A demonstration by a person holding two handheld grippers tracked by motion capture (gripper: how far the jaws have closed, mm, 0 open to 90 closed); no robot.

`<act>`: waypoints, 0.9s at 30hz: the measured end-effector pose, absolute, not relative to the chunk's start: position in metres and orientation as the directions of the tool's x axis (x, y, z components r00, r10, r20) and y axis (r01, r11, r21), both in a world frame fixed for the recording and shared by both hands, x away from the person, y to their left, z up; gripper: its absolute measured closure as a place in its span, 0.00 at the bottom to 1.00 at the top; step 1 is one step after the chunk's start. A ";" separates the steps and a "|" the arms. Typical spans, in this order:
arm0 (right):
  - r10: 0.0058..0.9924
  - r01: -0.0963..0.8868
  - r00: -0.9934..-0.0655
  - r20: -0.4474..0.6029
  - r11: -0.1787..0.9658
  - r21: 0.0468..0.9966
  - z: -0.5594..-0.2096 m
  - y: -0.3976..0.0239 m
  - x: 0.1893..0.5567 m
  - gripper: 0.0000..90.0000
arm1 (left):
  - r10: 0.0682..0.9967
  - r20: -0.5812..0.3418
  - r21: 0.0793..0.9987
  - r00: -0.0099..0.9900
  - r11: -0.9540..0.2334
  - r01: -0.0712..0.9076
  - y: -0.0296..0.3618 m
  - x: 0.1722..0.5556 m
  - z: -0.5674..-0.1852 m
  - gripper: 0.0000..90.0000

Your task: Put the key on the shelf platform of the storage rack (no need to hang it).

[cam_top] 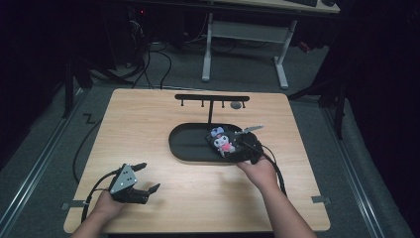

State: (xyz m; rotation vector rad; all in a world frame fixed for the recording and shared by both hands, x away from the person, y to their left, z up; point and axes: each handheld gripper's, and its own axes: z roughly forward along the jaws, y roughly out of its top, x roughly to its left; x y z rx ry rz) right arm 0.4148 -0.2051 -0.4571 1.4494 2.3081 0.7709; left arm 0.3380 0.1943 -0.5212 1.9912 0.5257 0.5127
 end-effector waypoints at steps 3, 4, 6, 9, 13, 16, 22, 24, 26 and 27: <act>0.899 0.719 -0.437 0.030 0.329 0.612 -0.459 -0.209 0.406 0.21 | 0.562 0.133 0.890 0.816 -0.429 0.150 0.194 0.338 -0.521 0.17; 0.900 0.716 -0.434 0.030 0.325 0.617 -0.460 -0.211 0.403 0.21 | 0.563 0.133 0.890 0.816 -0.429 0.151 0.194 0.338 -0.521 0.17; 0.900 0.705 -0.434 0.043 0.310 0.638 -0.462 -0.214 0.396 0.20 | 0.563 0.134 0.890 0.816 -0.430 0.151 0.194 0.338 -0.521 0.17; 0.897 0.682 -0.440 0.042 0.303 0.666 -0.464 -0.216 0.385 0.18 | 0.563 0.135 0.889 0.815 -0.432 0.151 0.194 0.338 -0.521 0.17; 0.894 0.652 -0.446 0.034 0.299 0.697 -0.469 -0.220 0.370 0.17 | 0.565 0.134 0.889 0.814 -0.432 0.153 0.194 0.338 -0.521 0.17; 0.896 0.635 -0.442 0.031 0.289 0.716 -0.473 -0.224 0.360 0.16 | 0.564 0.141 0.887 0.814 -0.437 0.150 0.194 0.338 -0.521 0.17; 0.902 0.608 -0.430 0.037 0.259 0.751 -0.483 -0.235 0.341 0.15 | 0.565 0.140 0.887 0.813 -0.437 0.150 0.194 0.338 -0.521 0.17; 0.904 0.597 -0.426 0.033 0.254 0.761 -0.487 -0.239 0.335 0.14 | 0.567 0.141 0.887 0.811 -0.436 0.151 0.194 0.337 -0.521 0.17; 0.906 0.589 -0.423 0.030 0.249 0.768 -0.491 -0.242 0.330 0.12 | 0.567 0.143 0.888 0.811 -0.436 0.148 0.194 0.337 -0.521 0.17; 0.906 0.585 -0.423 0.029 0.248 0.773 -0.493 -0.243 0.327 0.12 | 0.565 0.144 0.887 0.812 -0.438 0.148 0.194 0.337 -0.521 0.17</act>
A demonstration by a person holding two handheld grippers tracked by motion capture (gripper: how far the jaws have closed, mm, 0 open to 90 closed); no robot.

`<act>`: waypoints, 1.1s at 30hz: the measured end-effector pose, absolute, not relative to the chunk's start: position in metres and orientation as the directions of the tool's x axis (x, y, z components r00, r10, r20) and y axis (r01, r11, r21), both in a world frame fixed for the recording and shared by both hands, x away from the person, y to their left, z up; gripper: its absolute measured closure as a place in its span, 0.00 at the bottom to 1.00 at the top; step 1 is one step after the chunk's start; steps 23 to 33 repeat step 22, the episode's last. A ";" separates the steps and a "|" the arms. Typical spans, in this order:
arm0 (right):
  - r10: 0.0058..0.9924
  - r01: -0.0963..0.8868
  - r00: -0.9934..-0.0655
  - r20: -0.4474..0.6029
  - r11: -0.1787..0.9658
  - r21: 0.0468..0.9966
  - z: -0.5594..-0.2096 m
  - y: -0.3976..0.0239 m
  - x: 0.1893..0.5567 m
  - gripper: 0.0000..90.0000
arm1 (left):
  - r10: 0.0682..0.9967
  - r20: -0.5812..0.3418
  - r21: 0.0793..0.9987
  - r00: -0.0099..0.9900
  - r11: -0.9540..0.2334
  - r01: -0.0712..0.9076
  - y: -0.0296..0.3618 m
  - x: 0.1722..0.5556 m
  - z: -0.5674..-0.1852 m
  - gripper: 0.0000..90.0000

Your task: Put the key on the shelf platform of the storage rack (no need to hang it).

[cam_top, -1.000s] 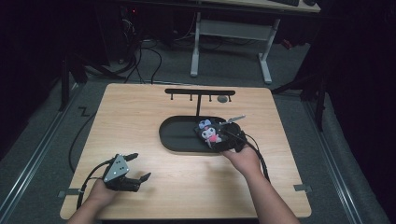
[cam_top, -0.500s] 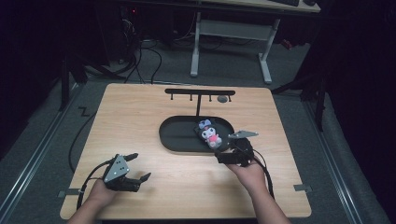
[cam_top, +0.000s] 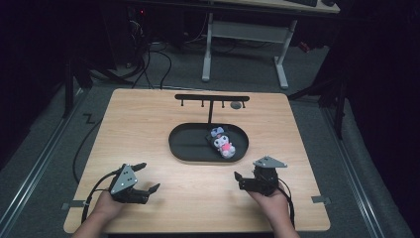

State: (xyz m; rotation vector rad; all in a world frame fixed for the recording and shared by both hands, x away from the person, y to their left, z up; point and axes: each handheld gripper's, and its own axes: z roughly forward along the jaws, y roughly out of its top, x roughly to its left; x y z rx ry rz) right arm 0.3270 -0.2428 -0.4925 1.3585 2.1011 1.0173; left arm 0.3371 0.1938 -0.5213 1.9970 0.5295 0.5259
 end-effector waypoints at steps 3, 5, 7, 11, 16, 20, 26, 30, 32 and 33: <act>0.907 0.569 -0.419 0.025 0.242 0.786 -0.499 -0.246 0.318 0.11 | 0.566 0.142 0.888 0.812 -0.435 0.148 0.194 0.337 -0.521 0.17; 0.908 0.562 -0.417 0.035 0.228 0.796 -0.503 -0.248 0.312 0.10 | 0.564 0.141 0.889 0.813 -0.434 0.147 0.194 0.337 -0.521 0.17; 0.908 0.550 -0.419 0.024 0.232 0.802 -0.508 -0.248 0.305 0.10 | 0.560 0.142 0.889 0.816 -0.435 0.143 0.194 0.337 -0.521 0.17; 0.909 0.497 -0.416 0.014 0.214 0.841 -0.517 -0.249 0.285 0.10 | 0.563 0.140 0.890 0.815 -0.432 0.145 0.194 0.338 -0.521 0.17; 0.903 0.463 -0.428 -0.030 0.248 0.851 -0.517 -0.248 0.282 0.10 | 0.566 0.146 0.887 0.812 -0.438 0.146 0.193 0.338 -0.521 0.17; 0.907 0.457 -0.420 -0.011 0.222 0.861 -0.518 -0.251 0.284 0.10 | 0.555 0.160 0.881 0.816 -0.453 0.135 0.193 0.336 -0.521 0.17; 0.909 0.455 -0.417 -0.011 0.219 0.863 -0.517 -0.252 0.284 0.10 | 0.555 0.158 0.883 0.817 -0.450 0.135 0.193 0.336 -0.521 0.17; 0.909 0.455 -0.417 -0.011 0.219 0.863 -0.517 -0.252 0.284 0.10 | 0.555 0.158 0.883 0.817 -0.450 0.135 0.193 0.336 -0.521 0.17; 0.909 0.455 -0.417 -0.011 0.219 0.863 -0.517 -0.252 0.284 0.10 | 0.555 0.158 0.883 0.817 -0.450 0.135 0.193 0.336 -0.521 0.17; 0.909 0.455 -0.417 -0.011 0.219 0.863 -0.517 -0.252 0.284 0.10 | 0.555 0.158 0.883 0.817 -0.450 0.135 0.193 0.336 -0.521 0.17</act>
